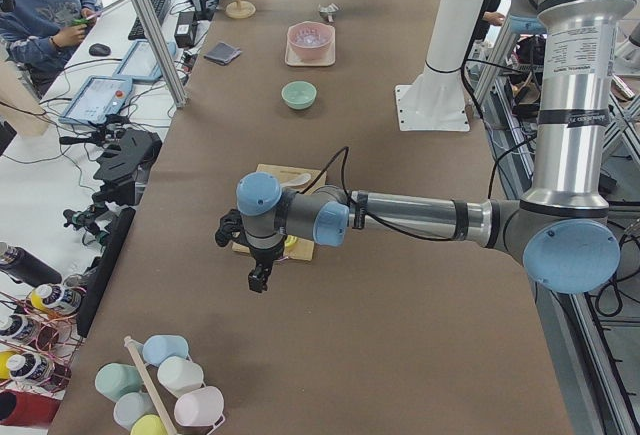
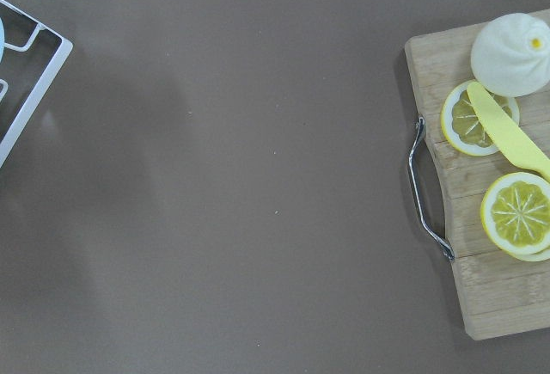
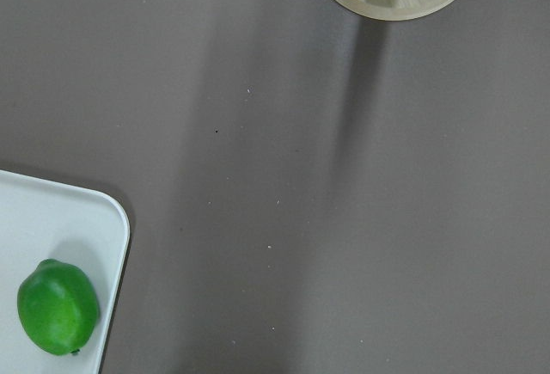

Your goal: Put spoon and ice into bowl

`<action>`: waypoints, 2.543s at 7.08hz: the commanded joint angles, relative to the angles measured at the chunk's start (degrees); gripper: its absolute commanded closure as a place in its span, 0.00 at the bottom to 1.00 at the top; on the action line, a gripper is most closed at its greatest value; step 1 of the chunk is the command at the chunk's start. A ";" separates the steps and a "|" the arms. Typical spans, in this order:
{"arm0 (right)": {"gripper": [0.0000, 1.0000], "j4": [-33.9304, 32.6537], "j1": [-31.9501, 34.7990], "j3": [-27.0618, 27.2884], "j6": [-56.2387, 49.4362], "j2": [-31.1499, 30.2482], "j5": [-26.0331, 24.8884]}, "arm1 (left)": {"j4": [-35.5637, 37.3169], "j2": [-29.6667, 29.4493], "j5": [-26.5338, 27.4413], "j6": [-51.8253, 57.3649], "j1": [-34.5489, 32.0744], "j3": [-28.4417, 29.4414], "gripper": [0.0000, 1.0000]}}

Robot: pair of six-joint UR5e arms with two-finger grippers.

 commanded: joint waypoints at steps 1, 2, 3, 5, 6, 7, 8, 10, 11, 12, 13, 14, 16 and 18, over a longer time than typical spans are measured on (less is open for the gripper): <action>0.00 3.68 -0.09 -0.22 0.48 -1.69 1.19 | -0.16 -0.07 -0.19 -0.04 0.00 -0.14 0.01; 0.00 3.60 -0.09 -0.31 0.48 -1.70 1.37 | -0.51 -0.51 0.06 0.22 0.00 -0.14 0.01; 0.00 3.68 -0.09 -0.23 0.48 -1.70 1.72 | -1.73 -0.16 -0.11 -0.21 0.00 -0.14 0.01; 0.00 3.77 -0.35 -0.14 0.48 -1.70 1.90 | -1.83 -0.51 -0.28 -0.21 0.00 0.03 0.01; 0.00 3.77 -0.35 -0.05 0.48 -1.70 1.90 | -1.92 0.18 -0.55 0.40 0.00 -0.23 0.01; 0.00 3.60 -0.44 -0.31 0.57 -1.70 1.90 | -2.27 0.19 -0.64 0.14 -0.09 -1.01 0.01; 0.00 3.68 -0.53 -0.31 0.57 -1.78 1.90 | -2.27 0.10 -0.55 0.05 -0.09 -1.02 0.01; 0.00 3.68 -1.22 -0.31 0.57 -1.78 1.90 | -3.06 0.19 -0.64 -0.04 0.00 -1.20 0.01; 0.00 3.77 -1.23 0.12 0.57 -1.78 1.81 | -3.06 0.19 -0.64 -0.04 0.00 -1.37 0.01; 0.00 3.77 -1.23 0.21 0.66 -1.78 1.72 | -3.06 0.19 -0.64 -0.13 0.00 -1.55 0.01; 0.00 4.12 -1.32 0.56 3.09 -1.61 1.72 | -3.06 0.02 -0.64 -0.13 0.00 -1.11 0.01; 0.00 6.21 -2.01 1.26 6.60 -1.61 1.72 | -3.06 -0.59 -0.64 -5.96 0.00 -1.19 0.01; 0.00 14.11 -6.83 1.36 18.17 -1.17 1.11 | -9.09 -2.44 -0.64 -22.72 5.07 -1.46 0.02; 0.00 18.35 -13.41 4.58 33.11 0.23 -2.30 | -15.70 -6.20 0.23 -44.74 13.49 -2.24 0.03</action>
